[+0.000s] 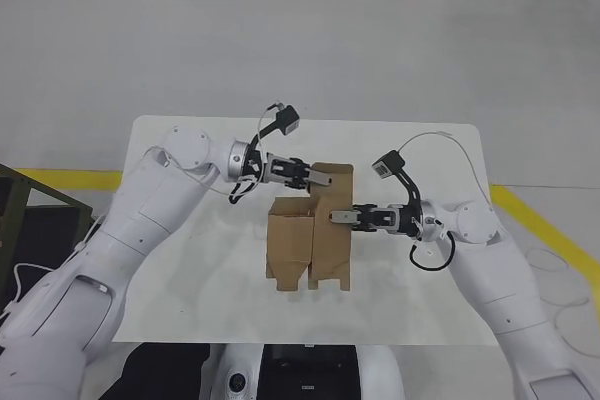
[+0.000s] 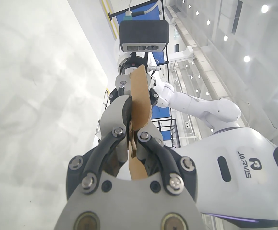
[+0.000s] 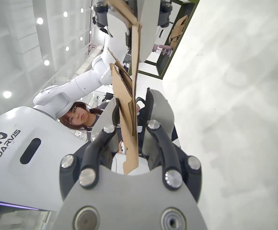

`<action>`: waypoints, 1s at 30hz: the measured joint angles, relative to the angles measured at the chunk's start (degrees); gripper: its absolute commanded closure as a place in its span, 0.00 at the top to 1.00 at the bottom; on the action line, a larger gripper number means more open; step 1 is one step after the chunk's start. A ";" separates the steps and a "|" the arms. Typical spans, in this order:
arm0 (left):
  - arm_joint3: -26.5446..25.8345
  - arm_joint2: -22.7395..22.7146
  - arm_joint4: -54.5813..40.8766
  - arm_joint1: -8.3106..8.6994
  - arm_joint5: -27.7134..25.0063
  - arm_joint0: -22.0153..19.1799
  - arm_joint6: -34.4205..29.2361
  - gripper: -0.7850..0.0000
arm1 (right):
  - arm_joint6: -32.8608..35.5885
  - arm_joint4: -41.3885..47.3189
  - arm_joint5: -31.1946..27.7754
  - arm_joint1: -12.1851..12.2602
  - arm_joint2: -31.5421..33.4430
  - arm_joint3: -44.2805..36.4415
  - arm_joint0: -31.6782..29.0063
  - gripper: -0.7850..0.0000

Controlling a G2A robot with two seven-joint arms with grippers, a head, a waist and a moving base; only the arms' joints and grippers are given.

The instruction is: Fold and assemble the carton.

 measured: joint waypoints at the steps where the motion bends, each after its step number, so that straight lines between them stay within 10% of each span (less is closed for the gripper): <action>1: 0.16 0.03 0.08 -0.12 -0.11 -0.11 0.00 0.00 | 0.13 0.30 -0.02 0.00 -0.10 0.14 0.05 0.11; 11: 1.20 -0.08 0.63 -0.91 -0.65 -0.50 -0.42 0.00 | 0.19 1.31 -0.26 0.00 -0.67 1.07 0.60 0.00; 14: 1.44 -0.28 0.79 -1.06 -0.82 -0.55 -0.66 1.00 | 0.25 1.57 -0.29 0.01 -0.81 1.22 0.73 0.00; 30: -0.76 -12.27 1.60 1.83 2.88 4.99 11.30 1.00 | -11.39 0.76 0.81 0.93 3.85 -2.10 -4.20 0.00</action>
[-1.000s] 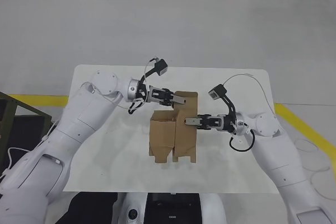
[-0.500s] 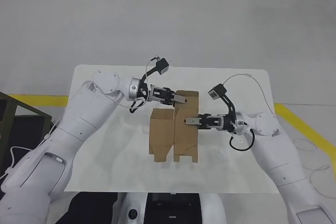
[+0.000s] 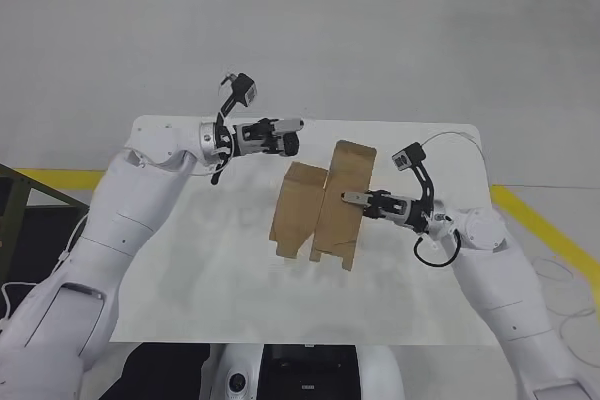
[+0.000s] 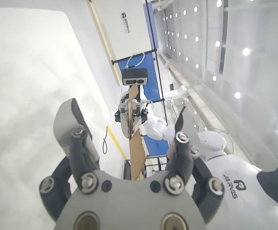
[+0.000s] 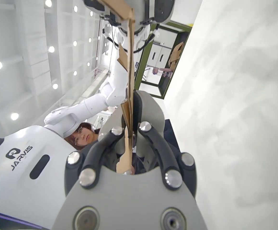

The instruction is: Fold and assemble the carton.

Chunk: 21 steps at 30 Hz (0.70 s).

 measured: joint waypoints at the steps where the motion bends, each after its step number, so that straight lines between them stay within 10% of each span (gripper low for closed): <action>1: -1.38 -1.10 0.61 0.36 0.88 1.18 1.31 1.00 | -2.06 -0.83 0.30 0.15 0.76 -1.07 -1.03 0.00; 21: -13.23 -3.45 4.70 1.21 10.33 10.28 12.23 1.00 | -27.37 -10.00 2.79 0.91 8.03 -12.19 -12.38 0.00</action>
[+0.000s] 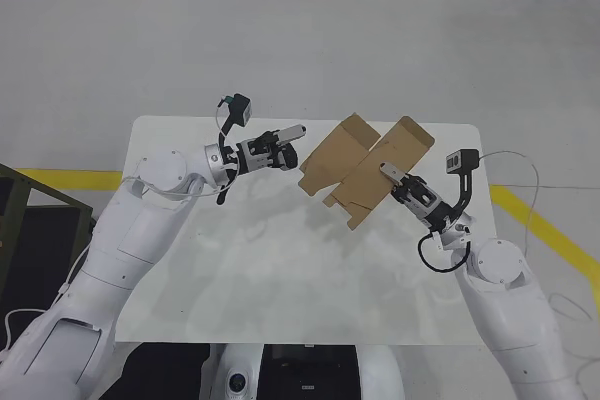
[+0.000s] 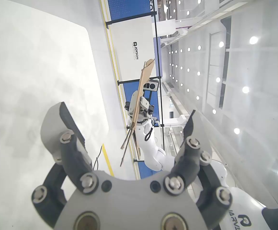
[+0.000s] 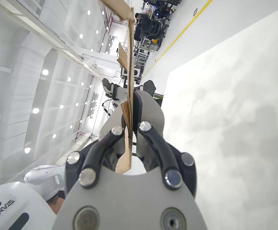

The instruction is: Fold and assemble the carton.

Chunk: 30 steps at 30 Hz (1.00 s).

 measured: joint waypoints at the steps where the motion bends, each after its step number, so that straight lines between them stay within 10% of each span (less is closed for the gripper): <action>1: 0.00 0.00 0.00 0.00 0.00 0.00 0.00 1.00 | 0.01 0.03 0.01 0.00 -0.01 0.02 0.01 0.00; 12: -0.37 -0.01 0.14 -0.05 0.00 0.34 0.75 1.00 | -0.25 0.11 0.16 -0.03 -0.06 -0.09 -0.10 0.00; 30: -2.99 4.91 -0.31 -3.18 5.16 1.59 17.89 1.00 | -20.23 1.18 6.60 -2.20 -4.91 -6.75 -3.59 0.00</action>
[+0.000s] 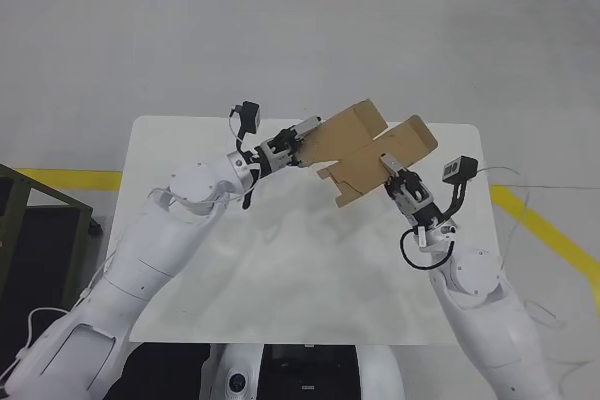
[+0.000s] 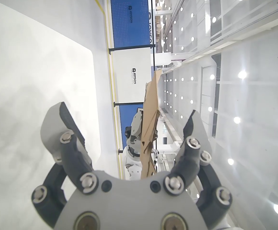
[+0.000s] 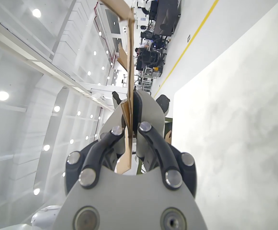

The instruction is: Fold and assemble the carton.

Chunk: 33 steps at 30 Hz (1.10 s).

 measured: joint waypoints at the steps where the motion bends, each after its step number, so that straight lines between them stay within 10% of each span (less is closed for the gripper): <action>1: 0.10 0.37 0.08 -0.21 0.22 -0.20 0.24 1.00 | -0.66 0.15 0.06 -0.14 -0.34 -0.18 -0.15 0.00; 3: 0.15 0.85 0.27 -0.50 0.36 -0.42 0.56 0.54 | -1.23 0.54 0.08 -0.32 -0.72 -0.36 -0.26 0.00; 5: 0.12 1.33 0.65 -0.81 0.36 -0.64 0.92 0.43 | -1.49 0.37 0.23 -0.45 -0.95 -0.39 -0.27 0.00; 33: -2.42 -2.00 3.67 -2.01 0.30 1.18 1.30 0.42 | -8.89 -9.55 3.84 -1.70 -0.91 -2.21 -1.73 0.00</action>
